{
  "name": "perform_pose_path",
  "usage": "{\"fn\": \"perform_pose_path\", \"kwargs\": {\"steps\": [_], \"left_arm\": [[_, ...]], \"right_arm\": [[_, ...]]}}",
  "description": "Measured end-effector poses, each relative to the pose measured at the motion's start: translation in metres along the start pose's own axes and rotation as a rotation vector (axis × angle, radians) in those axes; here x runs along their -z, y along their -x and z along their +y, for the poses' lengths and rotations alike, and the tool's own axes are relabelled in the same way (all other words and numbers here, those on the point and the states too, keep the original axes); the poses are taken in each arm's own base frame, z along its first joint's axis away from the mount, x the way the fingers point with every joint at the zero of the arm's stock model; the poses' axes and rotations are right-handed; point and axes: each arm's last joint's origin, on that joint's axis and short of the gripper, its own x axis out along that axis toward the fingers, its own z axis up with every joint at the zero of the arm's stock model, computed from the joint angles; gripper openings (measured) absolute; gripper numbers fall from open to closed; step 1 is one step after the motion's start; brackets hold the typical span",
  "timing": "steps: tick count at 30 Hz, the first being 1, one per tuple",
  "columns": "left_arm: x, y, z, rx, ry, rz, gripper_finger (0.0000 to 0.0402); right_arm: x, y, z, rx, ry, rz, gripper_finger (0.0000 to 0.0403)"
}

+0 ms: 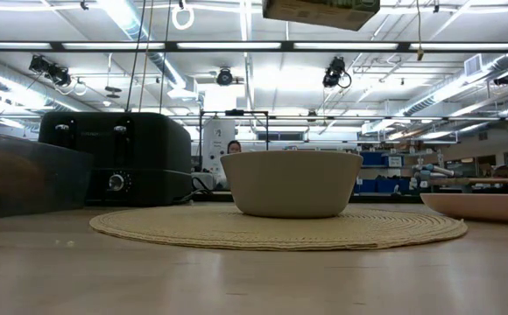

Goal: Arrange a breakfast setting
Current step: Pour the cereal into the gray bowl

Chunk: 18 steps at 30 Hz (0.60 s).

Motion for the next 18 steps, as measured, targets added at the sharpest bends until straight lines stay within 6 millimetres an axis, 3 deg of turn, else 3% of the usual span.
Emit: {"fn": "perform_pose_path", "kwargs": {"steps": [6,10,13,18], "left_arm": [[-0.001,0.0,0.0,0.003,-0.016,-0.006,0.0201],[-0.003,0.013,0.002,0.007,-0.048,0.039,0.0255],[-0.009,0.04,0.006,0.008,-0.055,0.092,0.028],[-0.015,0.114,0.017,-0.029,0.004,0.261,0.029]], "right_arm": [[-0.001,-0.001,0.001,0.013,0.02,-0.017,0.0156],[-0.001,-0.001,-0.001,0.037,0.035,-0.02,0.011],[-0.002,0.0,-0.001,0.064,0.035,-0.027,0.0098],[0.003,0.01,-0.001,0.187,0.028,0.042,0.0094]]}}
